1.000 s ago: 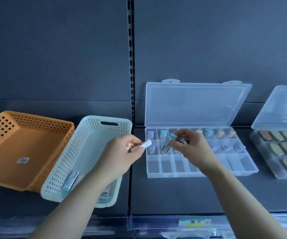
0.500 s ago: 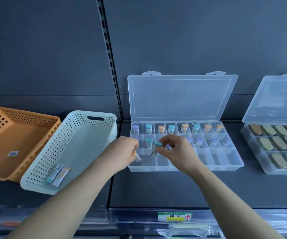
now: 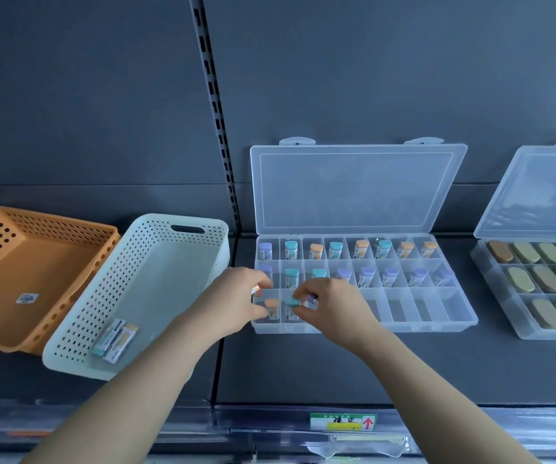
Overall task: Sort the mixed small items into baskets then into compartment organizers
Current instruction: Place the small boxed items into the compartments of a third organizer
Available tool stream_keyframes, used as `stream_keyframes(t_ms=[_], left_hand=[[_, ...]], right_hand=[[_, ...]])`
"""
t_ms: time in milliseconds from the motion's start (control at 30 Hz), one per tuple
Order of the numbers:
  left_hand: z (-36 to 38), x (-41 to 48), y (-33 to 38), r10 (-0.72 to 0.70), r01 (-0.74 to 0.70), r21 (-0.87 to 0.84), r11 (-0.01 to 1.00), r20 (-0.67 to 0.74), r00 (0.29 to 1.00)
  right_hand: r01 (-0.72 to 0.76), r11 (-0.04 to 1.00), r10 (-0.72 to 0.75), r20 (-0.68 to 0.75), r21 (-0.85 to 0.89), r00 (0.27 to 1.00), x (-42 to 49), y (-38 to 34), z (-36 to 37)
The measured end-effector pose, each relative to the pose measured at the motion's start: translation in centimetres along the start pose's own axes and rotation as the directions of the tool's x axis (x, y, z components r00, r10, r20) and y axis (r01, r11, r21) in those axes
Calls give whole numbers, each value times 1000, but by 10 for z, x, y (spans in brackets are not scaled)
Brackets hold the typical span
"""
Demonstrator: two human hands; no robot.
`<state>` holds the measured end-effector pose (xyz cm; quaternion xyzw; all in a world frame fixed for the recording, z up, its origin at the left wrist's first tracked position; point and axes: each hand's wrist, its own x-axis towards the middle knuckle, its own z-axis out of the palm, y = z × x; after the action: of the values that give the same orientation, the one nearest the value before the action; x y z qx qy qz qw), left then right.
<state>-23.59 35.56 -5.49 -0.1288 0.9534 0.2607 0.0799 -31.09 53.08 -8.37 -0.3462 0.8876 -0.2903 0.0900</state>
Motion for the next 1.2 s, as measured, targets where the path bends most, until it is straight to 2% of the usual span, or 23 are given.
stream_keyframes(t_ms=[100, 233, 400, 467, 533, 633, 733, 767, 967, 1067, 1133, 1200], left_hand=[[0, -2, -2, -11, 11, -72, 997, 4, 1000], [2, -4, -2, -15, 16, -79, 997, 4, 1000], [-3, -7, 2, -6, -4, -198, 980, -49, 999], [-6, -10, 6, -50, 36, -416, 909, -23, 998], [-6, -11, 10, -77, 49, -672, 739, -11, 997], [-1, -7, 18, -69, -24, -797, 604, -82, 994], [4, -5, 34, -98, -65, -854, 516, -134, 986], [6, -4, 40, -93, -80, -847, 525, -151, 984], [26, 8, 64, 43, -136, -614, 777, -165, 985], [36, 14, 65, 93, -158, -339, 927, -203, 975], [38, 17, 68, 127, -171, -171, 970, -238, 963], [39, 19, 72, 159, -186, -81, 979, -261, 952]], right_hand=[[22, 999, -22, 6, -42, 1000, 1, -2, 2], [21, 999, -21, -4, -37, 1000, 0, -2, 3], [-33, 996, 32, 4, 79, 999, -5, 0, -5], [-86, 976, 89, -6, 198, 996, -8, 2, -16], [-177, 907, 182, 24, 382, 983, -12, 5, -30], [-277, 755, 263, 113, 595, 958, -18, 14, -48], [-278, 703, 255, 132, 655, 958, -22, 24, -58], [-273, 696, 255, 126, 665, 959, -23, 29, -60], [-242, 693, 319, 12, 679, 948, -29, 39, -67], [-242, 710, 324, -2, 662, 946, -32, 40, -71], [-226, 733, 314, -24, 642, 949, -32, 44, -70], [-208, 746, 303, -45, 633, 952, -32, 46, -70]])
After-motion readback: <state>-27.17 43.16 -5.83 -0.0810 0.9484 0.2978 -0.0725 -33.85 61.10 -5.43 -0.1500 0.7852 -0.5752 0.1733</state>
